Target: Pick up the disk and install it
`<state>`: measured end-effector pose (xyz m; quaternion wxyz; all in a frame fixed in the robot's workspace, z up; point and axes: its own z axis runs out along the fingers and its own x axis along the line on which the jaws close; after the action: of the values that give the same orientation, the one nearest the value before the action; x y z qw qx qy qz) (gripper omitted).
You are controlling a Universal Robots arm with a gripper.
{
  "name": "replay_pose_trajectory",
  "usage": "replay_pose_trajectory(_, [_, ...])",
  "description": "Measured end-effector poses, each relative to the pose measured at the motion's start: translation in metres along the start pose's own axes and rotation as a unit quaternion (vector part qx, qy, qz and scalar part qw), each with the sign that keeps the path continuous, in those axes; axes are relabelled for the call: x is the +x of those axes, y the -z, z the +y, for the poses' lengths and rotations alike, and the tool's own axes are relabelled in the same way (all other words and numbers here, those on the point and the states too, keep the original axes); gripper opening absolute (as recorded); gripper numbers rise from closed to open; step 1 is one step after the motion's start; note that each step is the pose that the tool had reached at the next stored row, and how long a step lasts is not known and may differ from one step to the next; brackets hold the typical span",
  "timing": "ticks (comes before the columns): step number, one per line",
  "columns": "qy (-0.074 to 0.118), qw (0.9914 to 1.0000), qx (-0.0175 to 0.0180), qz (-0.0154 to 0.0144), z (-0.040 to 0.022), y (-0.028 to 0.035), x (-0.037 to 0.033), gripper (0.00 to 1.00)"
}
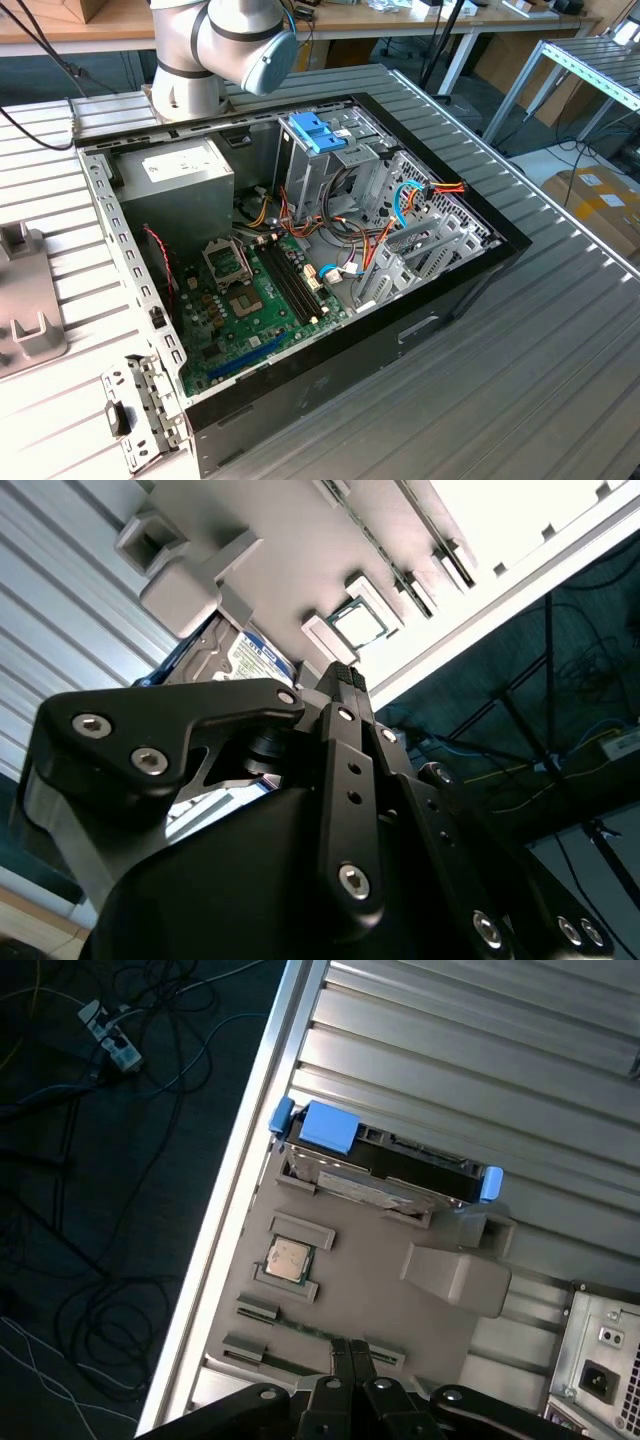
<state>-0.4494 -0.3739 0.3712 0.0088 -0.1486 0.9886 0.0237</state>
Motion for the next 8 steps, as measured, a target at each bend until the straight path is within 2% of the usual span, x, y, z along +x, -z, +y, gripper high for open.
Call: replay_pose_trajectory(8, [0.012, 0.99992, -0.0003, 0.0005, 0.0, -0.0001, 0.0, 0.11])
